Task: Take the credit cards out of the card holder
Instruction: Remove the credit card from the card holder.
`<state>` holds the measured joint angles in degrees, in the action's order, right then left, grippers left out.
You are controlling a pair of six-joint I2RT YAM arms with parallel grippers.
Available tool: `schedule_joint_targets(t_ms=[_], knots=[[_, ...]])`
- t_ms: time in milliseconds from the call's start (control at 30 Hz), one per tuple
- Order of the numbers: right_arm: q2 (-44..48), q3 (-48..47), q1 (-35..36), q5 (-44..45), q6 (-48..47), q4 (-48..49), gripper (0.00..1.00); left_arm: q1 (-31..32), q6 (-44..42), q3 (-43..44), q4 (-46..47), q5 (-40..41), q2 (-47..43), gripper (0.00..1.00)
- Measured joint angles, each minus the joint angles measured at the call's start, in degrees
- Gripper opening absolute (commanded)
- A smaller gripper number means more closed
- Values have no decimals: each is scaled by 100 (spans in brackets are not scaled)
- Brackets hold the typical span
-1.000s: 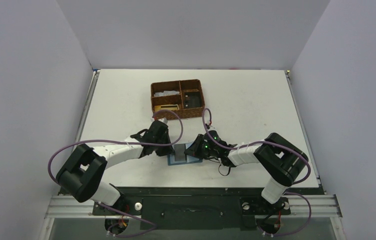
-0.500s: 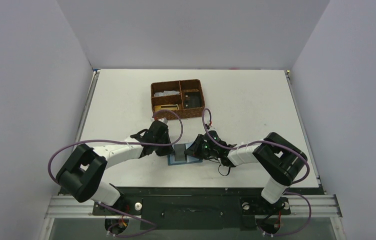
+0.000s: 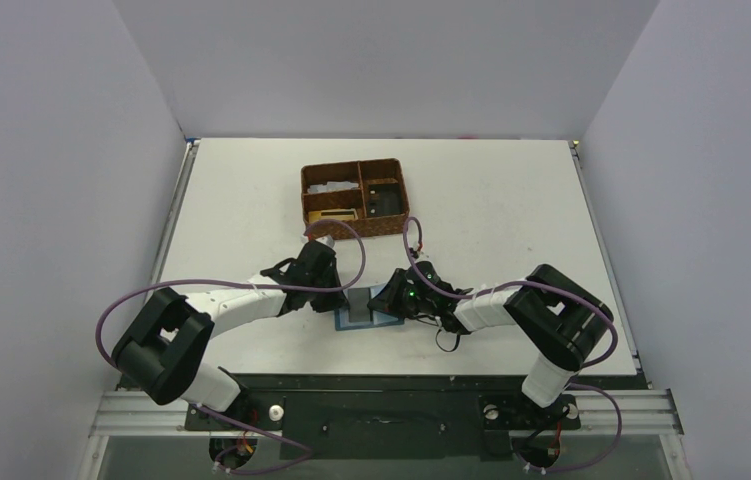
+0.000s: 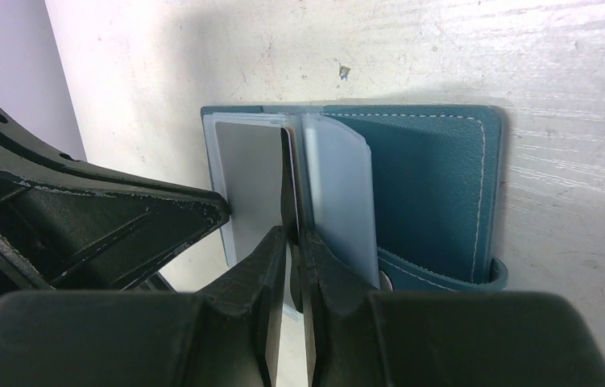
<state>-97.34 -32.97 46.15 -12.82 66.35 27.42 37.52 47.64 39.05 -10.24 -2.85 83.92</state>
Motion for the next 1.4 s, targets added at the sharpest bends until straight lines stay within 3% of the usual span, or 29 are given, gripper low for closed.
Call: schedule_joint_targets(t_ms=[900,1400], knots=[[-92,31,-11,0,0,188,11,0,7,-20,13,7,-20,0],[-92,323,-48,-101,229,688,0,0,131,-184,155,59,-138,0]])
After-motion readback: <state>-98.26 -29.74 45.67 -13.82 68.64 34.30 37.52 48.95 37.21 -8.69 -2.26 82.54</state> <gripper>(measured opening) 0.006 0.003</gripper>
